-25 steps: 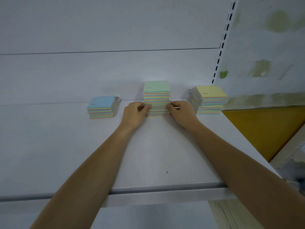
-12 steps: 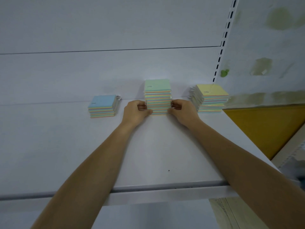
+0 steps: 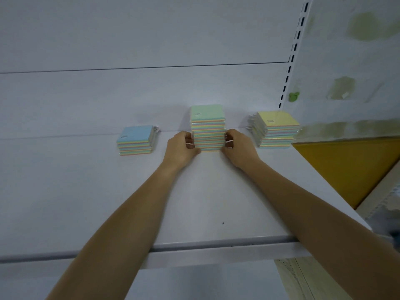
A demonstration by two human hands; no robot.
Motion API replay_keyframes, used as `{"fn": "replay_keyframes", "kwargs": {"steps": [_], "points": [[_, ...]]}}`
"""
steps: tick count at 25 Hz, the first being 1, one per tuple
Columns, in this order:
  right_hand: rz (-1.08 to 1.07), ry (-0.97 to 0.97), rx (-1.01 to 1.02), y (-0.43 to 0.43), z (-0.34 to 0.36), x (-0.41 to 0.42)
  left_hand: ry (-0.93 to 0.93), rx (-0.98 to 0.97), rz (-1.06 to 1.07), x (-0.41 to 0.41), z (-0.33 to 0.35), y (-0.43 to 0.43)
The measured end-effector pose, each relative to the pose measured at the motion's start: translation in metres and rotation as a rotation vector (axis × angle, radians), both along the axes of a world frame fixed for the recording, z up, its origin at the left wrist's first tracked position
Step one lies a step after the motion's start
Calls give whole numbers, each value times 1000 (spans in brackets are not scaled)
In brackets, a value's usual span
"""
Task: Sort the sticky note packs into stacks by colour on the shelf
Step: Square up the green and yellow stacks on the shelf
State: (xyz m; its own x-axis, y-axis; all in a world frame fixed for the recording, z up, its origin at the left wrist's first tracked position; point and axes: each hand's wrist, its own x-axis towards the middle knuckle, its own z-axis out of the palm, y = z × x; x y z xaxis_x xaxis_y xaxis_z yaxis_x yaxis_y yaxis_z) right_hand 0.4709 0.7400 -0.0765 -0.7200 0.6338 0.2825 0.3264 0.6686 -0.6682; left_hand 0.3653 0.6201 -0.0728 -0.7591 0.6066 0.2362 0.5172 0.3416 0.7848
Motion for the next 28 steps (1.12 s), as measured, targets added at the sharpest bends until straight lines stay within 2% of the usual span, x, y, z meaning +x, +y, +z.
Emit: {"fn": "replay_keyframes", "kwargs": {"steps": [5,7,8,9,12,13,15,18,20,22,24,28], "points": [[-40,18,-68,-3,0,2,-63,-12,24,1,0,1],[-64,35,-43,-8,4,5,-128,-42,20,2,5,-1],[-86,69,-16,-11,9,8,-97,-33,36,3,9,-3],[-108,130,19,-14,15,12,-2,19,74,6,13,-5],[-131,406,117,-13,44,26,419,360,132,28,34,-11],[-124,474,124,-8,55,33,500,426,81,39,43,-7],[-151,520,122,13,67,53,534,416,-89,61,56,11],[-292,477,14,51,61,89,278,257,-224,93,60,58],[-351,437,-132,64,44,100,36,128,-190,106,56,89],[-328,396,-302,66,28,101,-124,30,-170,115,44,107],[-289,389,-388,69,17,101,-217,4,-142,120,29,118],[-287,386,-374,81,7,101,-206,55,-46,114,2,128]]}}
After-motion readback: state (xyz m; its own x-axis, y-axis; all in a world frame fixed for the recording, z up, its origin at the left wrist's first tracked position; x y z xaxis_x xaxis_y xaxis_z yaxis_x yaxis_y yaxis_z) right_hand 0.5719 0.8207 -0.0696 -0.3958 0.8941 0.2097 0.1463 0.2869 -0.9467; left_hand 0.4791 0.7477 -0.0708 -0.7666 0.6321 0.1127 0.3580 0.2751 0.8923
